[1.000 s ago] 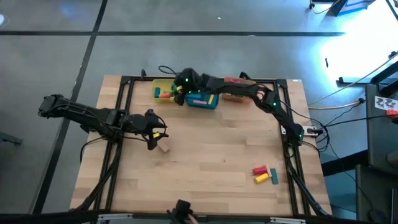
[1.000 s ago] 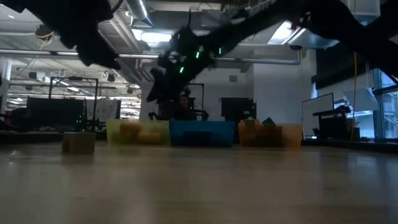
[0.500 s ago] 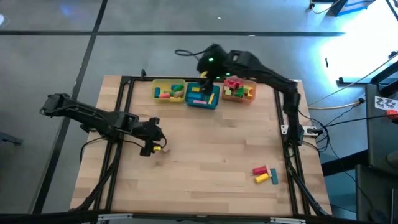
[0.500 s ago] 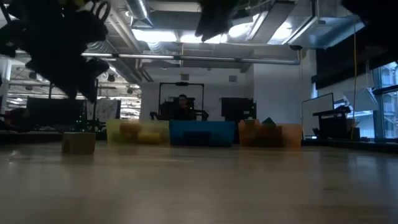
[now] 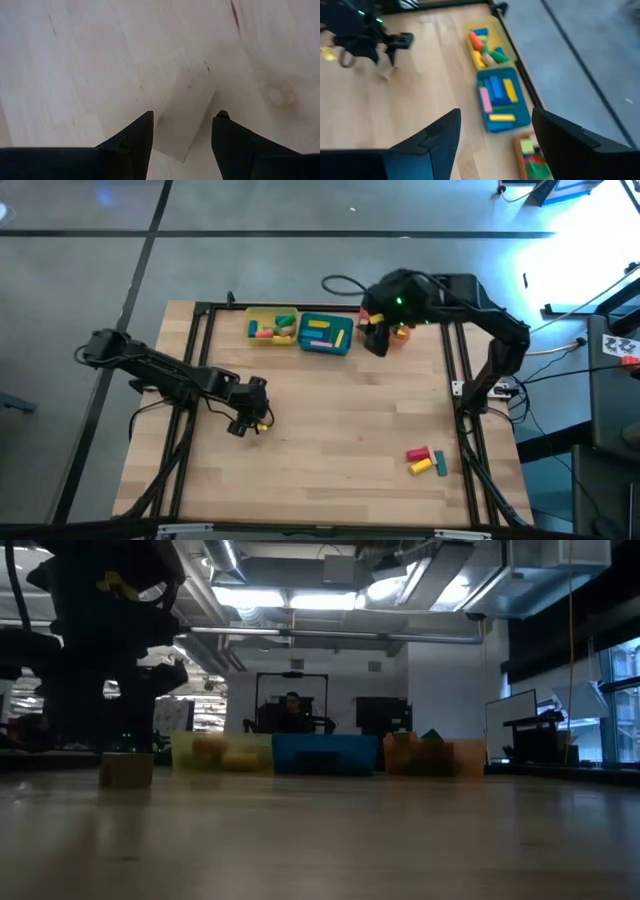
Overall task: Sort blocks by size
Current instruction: Put the brown arch block into the orange bin
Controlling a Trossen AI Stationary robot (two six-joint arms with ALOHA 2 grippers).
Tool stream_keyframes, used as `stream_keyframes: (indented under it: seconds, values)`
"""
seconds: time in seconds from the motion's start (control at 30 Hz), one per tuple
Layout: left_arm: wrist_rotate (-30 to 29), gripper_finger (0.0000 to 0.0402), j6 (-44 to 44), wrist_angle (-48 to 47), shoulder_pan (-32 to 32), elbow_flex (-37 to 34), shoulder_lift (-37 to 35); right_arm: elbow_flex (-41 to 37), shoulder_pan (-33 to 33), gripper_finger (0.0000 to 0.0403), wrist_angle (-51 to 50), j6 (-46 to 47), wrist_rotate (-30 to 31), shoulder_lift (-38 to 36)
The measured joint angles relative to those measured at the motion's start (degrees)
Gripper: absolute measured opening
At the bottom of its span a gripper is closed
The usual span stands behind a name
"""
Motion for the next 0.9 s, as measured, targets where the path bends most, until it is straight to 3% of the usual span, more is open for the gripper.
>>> stream_keyframes:
  seconds: [0.27,0.57,0.9]
  values:
    - [2.49,0.0168,3.66,-0.21,-0.02,0.0,0.53,-0.02,7.26,0.0246,-5.58,5.84,11.46,-1.01]
    - [1.61,0.0168,2.12,-0.43,0.02,0.0,1.16,-0.09,10.78,0.0246,-5.62,7.82,12.36,-0.99]
    - [0.49,0.0168,1.65,1.93,0.07,0.15,8.96,-1.19,13.31,0.0246,-8.26,10.37,16.63,-4.64]
